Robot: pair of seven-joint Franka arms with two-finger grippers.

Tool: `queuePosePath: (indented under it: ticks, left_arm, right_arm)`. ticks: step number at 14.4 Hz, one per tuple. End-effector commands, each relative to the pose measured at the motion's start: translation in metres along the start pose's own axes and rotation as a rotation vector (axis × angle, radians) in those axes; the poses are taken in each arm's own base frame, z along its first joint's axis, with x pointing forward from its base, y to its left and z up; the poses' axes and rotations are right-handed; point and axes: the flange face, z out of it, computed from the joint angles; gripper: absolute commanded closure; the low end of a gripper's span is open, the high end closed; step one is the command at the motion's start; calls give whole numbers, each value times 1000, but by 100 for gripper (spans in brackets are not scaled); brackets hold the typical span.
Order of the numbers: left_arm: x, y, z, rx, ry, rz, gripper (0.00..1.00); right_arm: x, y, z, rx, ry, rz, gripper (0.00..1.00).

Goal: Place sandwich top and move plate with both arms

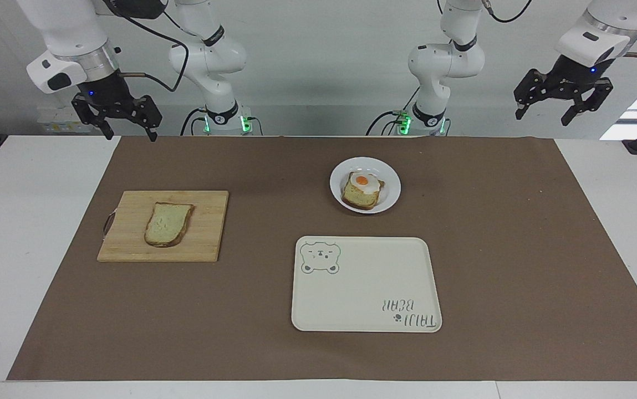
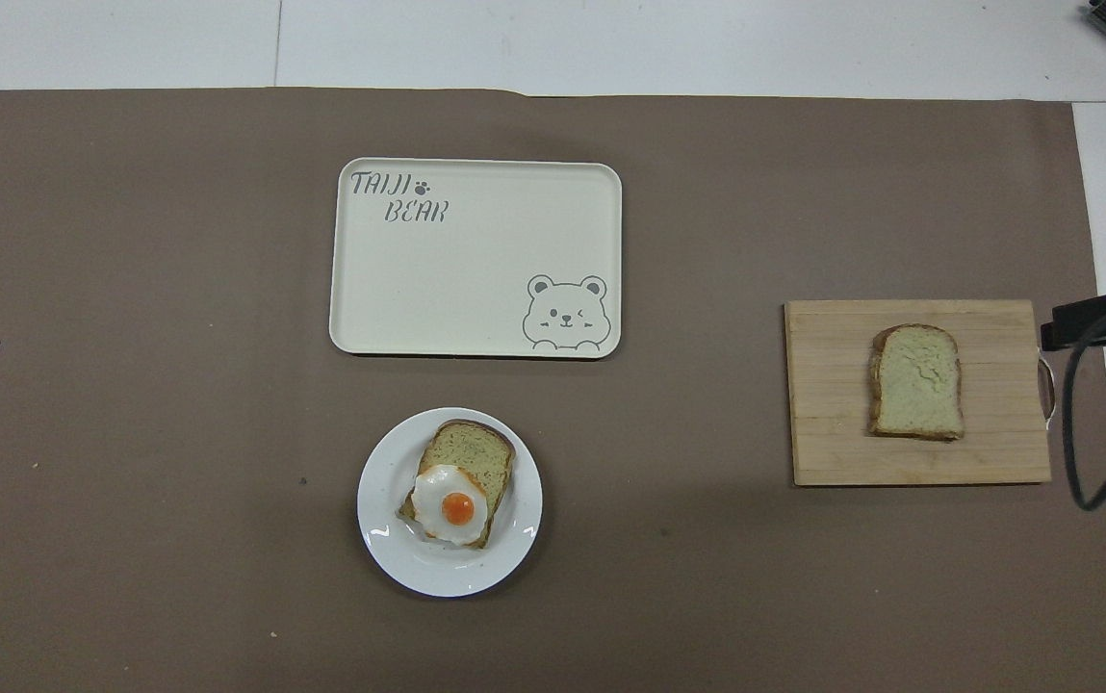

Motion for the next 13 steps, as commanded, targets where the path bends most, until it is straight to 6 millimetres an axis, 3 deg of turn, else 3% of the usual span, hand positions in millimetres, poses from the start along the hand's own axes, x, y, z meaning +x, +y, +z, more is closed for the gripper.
queuePosePath:
  ticks: [1,13]
  left_arm:
    - [-9,0,-1,9,-3,-10,0]
    - [-11,0,1,5,-23,-12,0]
  right_arm:
    - [-4,3,2,0,5,-6,0]
    - [-8,3,3,3,3,-13,0]
